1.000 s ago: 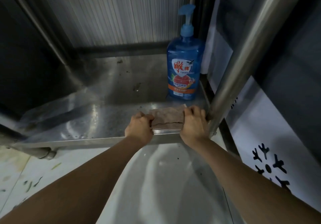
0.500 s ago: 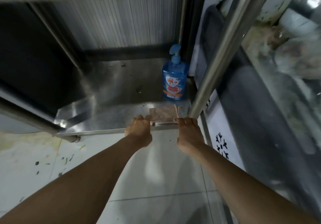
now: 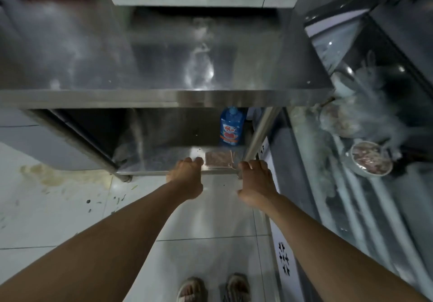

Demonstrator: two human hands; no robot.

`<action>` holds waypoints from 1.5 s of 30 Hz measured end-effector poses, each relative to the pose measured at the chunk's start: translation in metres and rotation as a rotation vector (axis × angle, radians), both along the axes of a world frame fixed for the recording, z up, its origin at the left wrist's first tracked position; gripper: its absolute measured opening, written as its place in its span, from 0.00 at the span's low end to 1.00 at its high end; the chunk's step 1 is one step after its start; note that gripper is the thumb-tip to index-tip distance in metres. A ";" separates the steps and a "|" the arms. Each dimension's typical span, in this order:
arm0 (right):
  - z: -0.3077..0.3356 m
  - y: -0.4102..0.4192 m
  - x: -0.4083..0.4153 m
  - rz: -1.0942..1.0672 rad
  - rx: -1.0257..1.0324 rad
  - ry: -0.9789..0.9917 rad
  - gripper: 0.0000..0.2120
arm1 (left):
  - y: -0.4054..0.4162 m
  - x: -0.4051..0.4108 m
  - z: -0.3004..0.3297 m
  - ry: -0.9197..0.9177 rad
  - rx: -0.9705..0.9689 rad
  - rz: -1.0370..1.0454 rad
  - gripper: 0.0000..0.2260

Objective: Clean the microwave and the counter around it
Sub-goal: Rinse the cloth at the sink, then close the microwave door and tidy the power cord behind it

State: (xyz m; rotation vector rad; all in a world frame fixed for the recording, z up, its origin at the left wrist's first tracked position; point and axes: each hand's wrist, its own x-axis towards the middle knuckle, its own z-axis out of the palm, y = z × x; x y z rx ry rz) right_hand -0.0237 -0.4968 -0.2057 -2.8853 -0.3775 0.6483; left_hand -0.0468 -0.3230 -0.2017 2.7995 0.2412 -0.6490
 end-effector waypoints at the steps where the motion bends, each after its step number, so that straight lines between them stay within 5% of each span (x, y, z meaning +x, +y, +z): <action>1: 0.017 0.001 -0.004 0.003 -0.002 -0.003 0.32 | 0.000 -0.004 0.015 0.003 0.003 -0.004 0.27; 19: 0.270 0.011 -0.014 -0.005 0.059 -0.165 0.33 | 0.017 -0.004 0.269 -0.154 -0.026 -0.094 0.24; 45: 0.468 -0.006 0.050 -0.126 0.167 -0.475 0.41 | 0.019 0.074 0.461 -0.514 -0.084 -0.189 0.29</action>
